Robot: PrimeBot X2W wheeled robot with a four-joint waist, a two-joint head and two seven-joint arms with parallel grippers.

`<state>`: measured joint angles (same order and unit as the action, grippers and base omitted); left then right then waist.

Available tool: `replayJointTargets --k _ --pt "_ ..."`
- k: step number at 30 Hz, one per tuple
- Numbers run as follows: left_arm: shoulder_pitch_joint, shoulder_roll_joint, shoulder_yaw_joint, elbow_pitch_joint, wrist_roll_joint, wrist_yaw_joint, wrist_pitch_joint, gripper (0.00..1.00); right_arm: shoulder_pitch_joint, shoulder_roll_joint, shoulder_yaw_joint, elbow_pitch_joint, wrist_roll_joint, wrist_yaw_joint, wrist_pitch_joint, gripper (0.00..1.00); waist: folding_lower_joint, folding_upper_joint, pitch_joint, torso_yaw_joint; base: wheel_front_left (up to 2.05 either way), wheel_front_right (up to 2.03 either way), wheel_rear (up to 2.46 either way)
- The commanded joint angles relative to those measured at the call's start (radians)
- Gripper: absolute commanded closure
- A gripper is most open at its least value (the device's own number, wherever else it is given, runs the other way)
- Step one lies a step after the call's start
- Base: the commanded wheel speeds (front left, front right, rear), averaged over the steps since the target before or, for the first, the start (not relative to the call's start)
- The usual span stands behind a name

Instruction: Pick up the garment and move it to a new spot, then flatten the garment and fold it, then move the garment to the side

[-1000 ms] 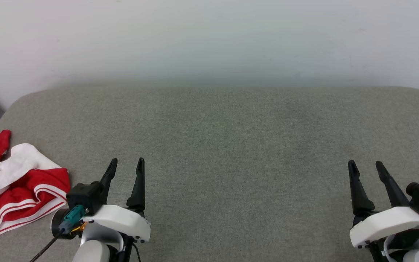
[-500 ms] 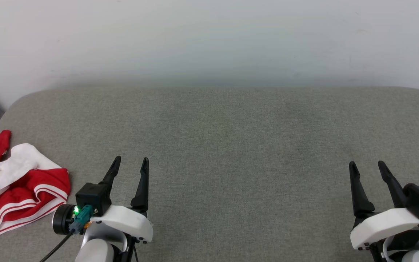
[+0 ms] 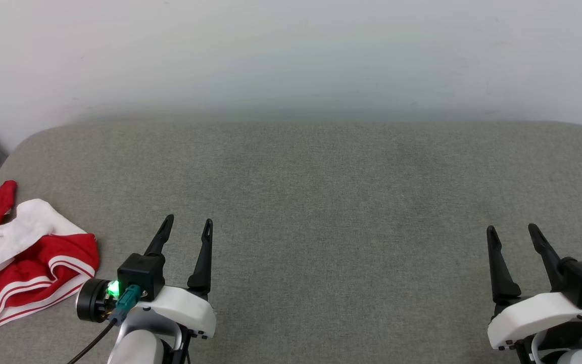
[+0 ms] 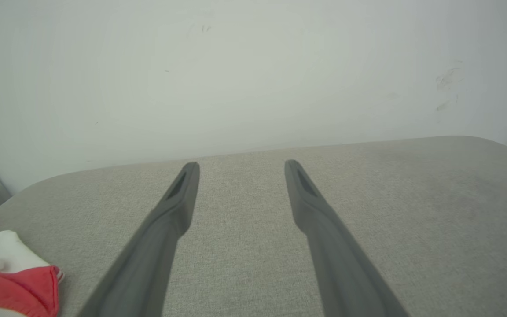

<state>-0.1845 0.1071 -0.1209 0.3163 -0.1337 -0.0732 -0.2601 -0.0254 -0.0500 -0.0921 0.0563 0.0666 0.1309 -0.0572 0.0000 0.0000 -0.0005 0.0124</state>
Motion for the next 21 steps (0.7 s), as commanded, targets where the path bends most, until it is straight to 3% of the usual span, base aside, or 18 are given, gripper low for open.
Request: replayJointTargets --k 1,12,21 --pt "-0.007 -0.001 -0.002 0.003 0.01 0.004 -0.007 0.0 0.001 -0.001 -0.002 0.0 -0.011 0.0 -0.007 0.0 0.0 0.0 0.0 0.001 0.0 0.0 0.0" --pt "-0.008 -0.008 0.006 0.021 -0.018 0.005 -0.006 0.0 0.001 0.0 -0.009 0.014 0.01 0.0 -0.018 0.0 0.0 0.0 -0.002 0.021 0.0 0.0 0.0" --pt "-0.013 -0.008 0.025 0.026 -0.044 0.012 -0.006 0.0 -0.006 0.0 0.007 0.003 0.014 0.0 -0.021 0.0 0.0 0.0 0.005 0.115 0.0 0.0 0.0"
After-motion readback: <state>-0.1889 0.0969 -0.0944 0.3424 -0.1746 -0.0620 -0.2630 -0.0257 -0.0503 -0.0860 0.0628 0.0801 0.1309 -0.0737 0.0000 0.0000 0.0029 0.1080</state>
